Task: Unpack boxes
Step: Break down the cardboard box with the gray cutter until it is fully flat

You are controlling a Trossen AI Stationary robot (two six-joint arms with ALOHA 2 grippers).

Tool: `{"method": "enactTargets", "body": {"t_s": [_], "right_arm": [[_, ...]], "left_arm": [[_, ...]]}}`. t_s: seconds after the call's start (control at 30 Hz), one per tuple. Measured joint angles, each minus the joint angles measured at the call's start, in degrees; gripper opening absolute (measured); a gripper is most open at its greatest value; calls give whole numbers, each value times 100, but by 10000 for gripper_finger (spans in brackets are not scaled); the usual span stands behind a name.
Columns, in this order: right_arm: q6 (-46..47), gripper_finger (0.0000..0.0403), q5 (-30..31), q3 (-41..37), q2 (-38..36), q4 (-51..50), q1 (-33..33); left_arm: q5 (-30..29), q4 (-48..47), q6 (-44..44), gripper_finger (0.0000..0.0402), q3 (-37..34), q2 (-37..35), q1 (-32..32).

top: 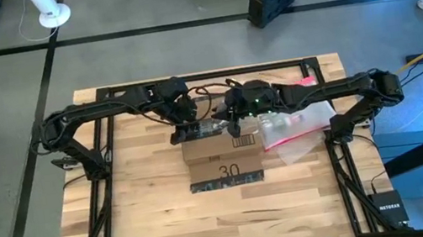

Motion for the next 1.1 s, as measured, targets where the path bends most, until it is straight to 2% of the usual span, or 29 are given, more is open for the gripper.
{"method": "enactTargets", "body": {"t_s": [0.13,0.3,0.5,0.77,1.1], "right_arm": [[182,71,4,-356,-2,768,11],[135,72,2,-388,-7,1301,9],[-16,72,-399,-388,211,1415,-43],[-49,72,-293,-388,551,1913,-28],[-177,72,-437,-386,575,1627,-81]], "left_arm": [[-4,-58,0,199,0,0,2],[-6,-102,-6,199,0,0,2],[-4,-100,-84,199,0,0,2],[-7,-115,-236,199,0,0,2],[-9,-133,-284,199,0,0,2]]}}
